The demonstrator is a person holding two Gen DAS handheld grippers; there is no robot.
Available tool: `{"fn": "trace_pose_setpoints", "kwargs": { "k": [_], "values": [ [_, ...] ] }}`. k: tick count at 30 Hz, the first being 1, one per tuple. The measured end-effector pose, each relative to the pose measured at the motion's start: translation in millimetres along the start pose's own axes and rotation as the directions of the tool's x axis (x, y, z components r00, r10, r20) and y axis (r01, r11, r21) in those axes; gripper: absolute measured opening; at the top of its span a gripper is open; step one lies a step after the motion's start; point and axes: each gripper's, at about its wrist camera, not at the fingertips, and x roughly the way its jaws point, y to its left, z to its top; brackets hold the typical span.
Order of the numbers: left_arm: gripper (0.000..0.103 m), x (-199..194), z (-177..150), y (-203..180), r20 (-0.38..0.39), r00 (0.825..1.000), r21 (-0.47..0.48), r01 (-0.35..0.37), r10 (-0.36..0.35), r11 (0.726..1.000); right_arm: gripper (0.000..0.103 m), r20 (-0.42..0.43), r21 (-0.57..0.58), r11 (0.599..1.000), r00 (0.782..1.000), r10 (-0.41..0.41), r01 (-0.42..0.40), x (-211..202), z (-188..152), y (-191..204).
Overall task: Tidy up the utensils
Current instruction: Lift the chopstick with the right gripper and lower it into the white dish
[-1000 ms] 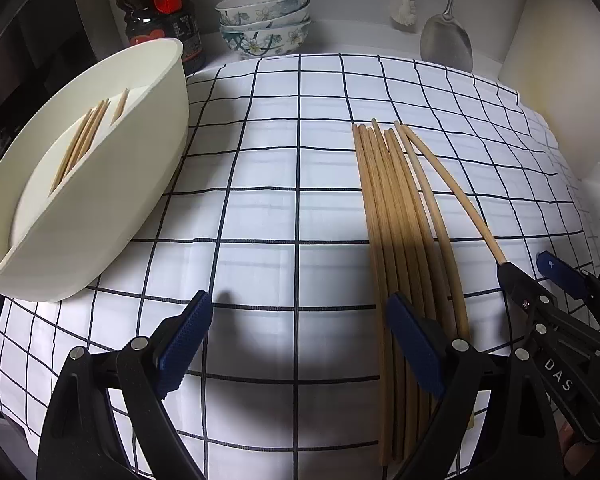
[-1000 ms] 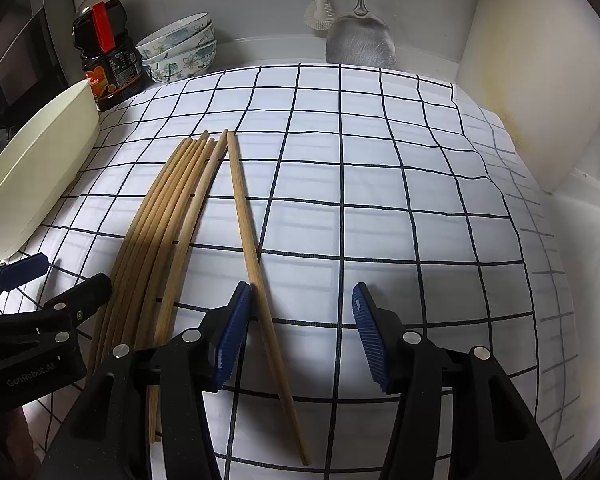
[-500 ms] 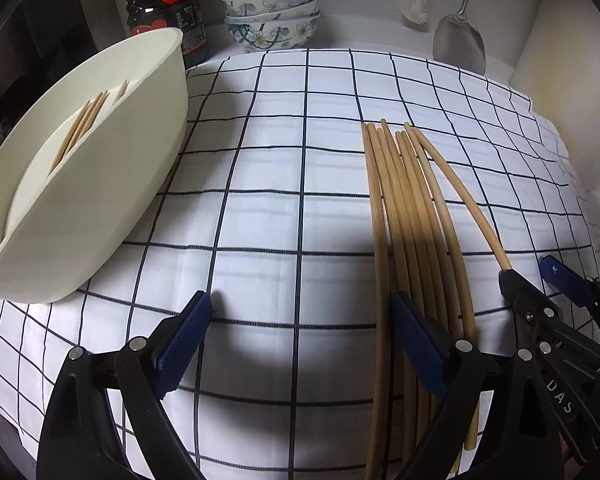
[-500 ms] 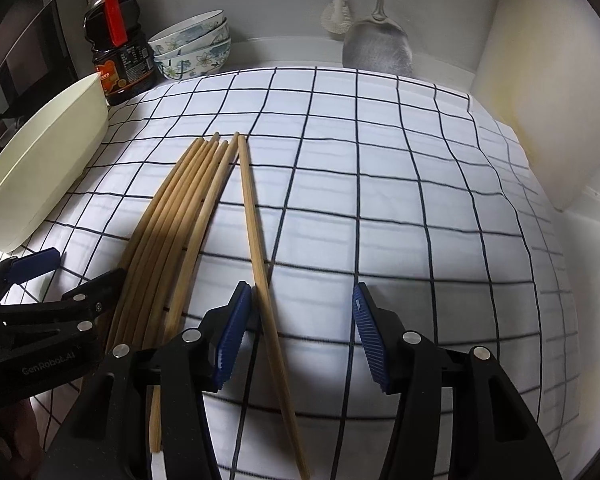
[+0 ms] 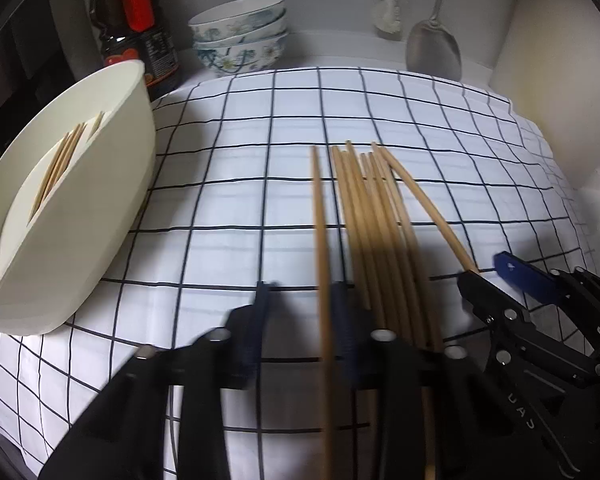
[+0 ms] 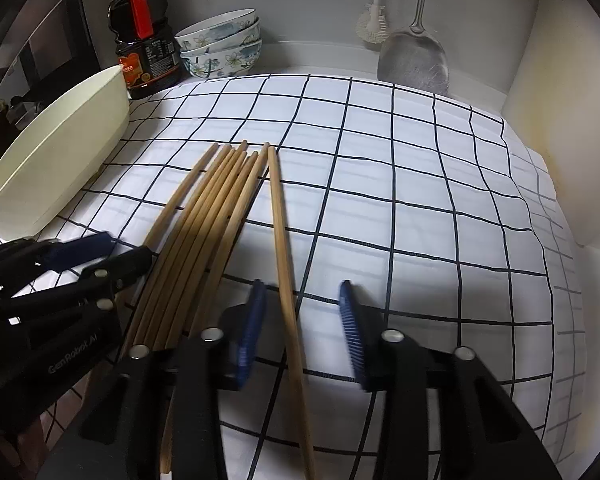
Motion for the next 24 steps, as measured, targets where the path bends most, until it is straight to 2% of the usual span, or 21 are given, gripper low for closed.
{"fn": "trace_pose_setpoints", "kwargs": {
  "k": [2,3,4,10,15,18,24],
  "values": [
    [0.009,-0.6,-1.2,-2.8,0.0,1.0,0.011,0.004,-0.004,1.0,0.015,0.0,0.003,1.0,1.0,0.002,-0.002,-0.6,0.0,-1.0],
    [0.008,-0.6,-1.5,-3.6,-0.001,1.0,0.016,0.003,-0.003,1.0,0.008,0.0,0.008,1.0,1.0,0.001,-0.001,-0.9,-0.1,-1.9],
    [0.008,-0.6,-1.6,-4.1,-0.001,1.0,0.02,0.001,-0.001,1.0,0.007,0.0,0.013,1.0,1.0,0.006,-0.006,-1.2,-0.7,-3.0],
    [0.008,-4.1,-1.8,5.1,-0.011,0.999,-0.018,0.049,-0.049,0.999,0.006,-0.006,0.067,0.997,0.999,0.041,-0.041,-6.0,-3.8,-7.1],
    [0.008,-24.6,4.3,12.3,0.011,0.998,-0.03,0.066,-0.066,0.997,0.006,0.011,0.116,0.991,0.998,0.06,-0.061,-21.4,0.7,-8.8],
    [0.008,-42.4,10.5,21.6,0.028,0.997,-0.044,0.079,-0.078,0.996,0.006,0.036,0.124,0.99,0.997,0.067,-0.071,-37.7,10.0,-4.0],
    [0.008,-81.5,26.6,57.9,0.081,0.995,-0.077,0.067,-0.06,0.995,0.006,0.098,0.094,0.989,0.99,0.106,-0.115,-73.1,41.7,24.7]
  ]
}}
